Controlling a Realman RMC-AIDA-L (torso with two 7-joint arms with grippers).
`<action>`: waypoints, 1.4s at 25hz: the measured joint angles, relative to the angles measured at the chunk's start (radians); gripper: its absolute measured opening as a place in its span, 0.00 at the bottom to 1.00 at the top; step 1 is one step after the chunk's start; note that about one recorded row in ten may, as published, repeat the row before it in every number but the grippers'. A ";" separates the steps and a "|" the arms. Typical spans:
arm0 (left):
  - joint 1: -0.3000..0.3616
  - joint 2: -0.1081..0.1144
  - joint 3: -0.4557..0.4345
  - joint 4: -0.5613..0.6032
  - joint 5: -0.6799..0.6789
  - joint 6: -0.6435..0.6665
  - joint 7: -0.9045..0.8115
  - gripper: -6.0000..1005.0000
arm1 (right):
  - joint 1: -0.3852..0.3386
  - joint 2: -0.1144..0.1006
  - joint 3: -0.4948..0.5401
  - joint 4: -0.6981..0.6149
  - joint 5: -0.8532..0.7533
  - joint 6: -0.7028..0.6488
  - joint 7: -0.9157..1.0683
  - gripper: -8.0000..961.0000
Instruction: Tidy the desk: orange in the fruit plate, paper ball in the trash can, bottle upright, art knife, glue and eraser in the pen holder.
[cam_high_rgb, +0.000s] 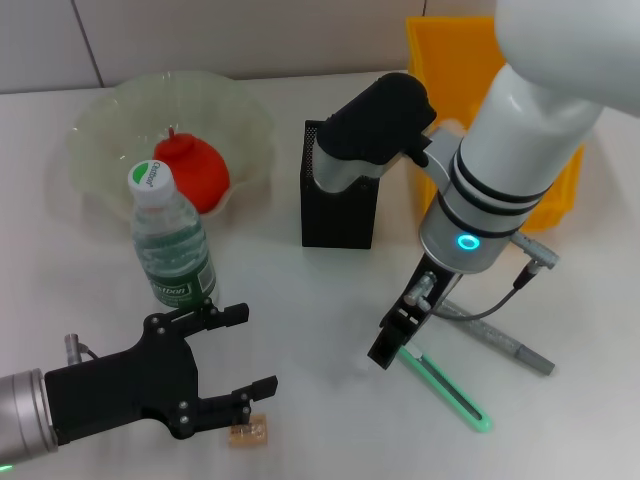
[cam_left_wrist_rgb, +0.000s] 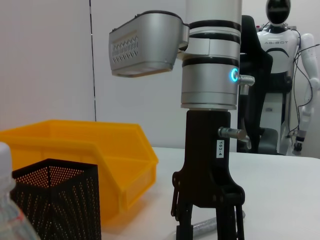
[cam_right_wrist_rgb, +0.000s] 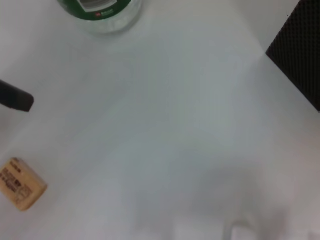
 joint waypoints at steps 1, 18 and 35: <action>0.000 0.000 0.000 0.000 0.000 0.000 0.000 0.81 | 0.000 0.000 -0.007 0.000 0.000 0.004 0.000 0.85; 0.002 0.000 0.000 -0.001 0.000 0.004 0.000 0.81 | -0.024 0.000 -0.013 -0.002 0.000 0.042 0.000 0.61; 0.004 0.000 0.000 0.000 0.000 0.007 0.000 0.81 | -0.026 0.000 -0.009 -0.003 0.000 0.047 0.000 0.48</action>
